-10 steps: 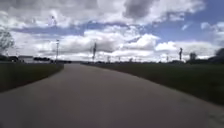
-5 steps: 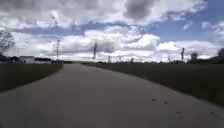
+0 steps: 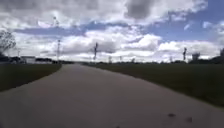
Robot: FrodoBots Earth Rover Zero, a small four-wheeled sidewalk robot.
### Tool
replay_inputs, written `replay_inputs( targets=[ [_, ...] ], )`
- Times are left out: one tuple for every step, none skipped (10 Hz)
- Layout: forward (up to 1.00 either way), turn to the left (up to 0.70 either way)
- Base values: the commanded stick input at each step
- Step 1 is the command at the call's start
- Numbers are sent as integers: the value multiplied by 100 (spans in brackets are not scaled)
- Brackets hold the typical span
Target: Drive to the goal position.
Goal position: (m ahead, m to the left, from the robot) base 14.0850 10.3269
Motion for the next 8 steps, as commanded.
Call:
replay_inputs(
  targets=[
    [100, 6],
    [100, 6],
    [100, 7],
    [100, 7],
    [100, 7],
    [100, 8],
    [100, 8],
    [100, 8]
  ],
)
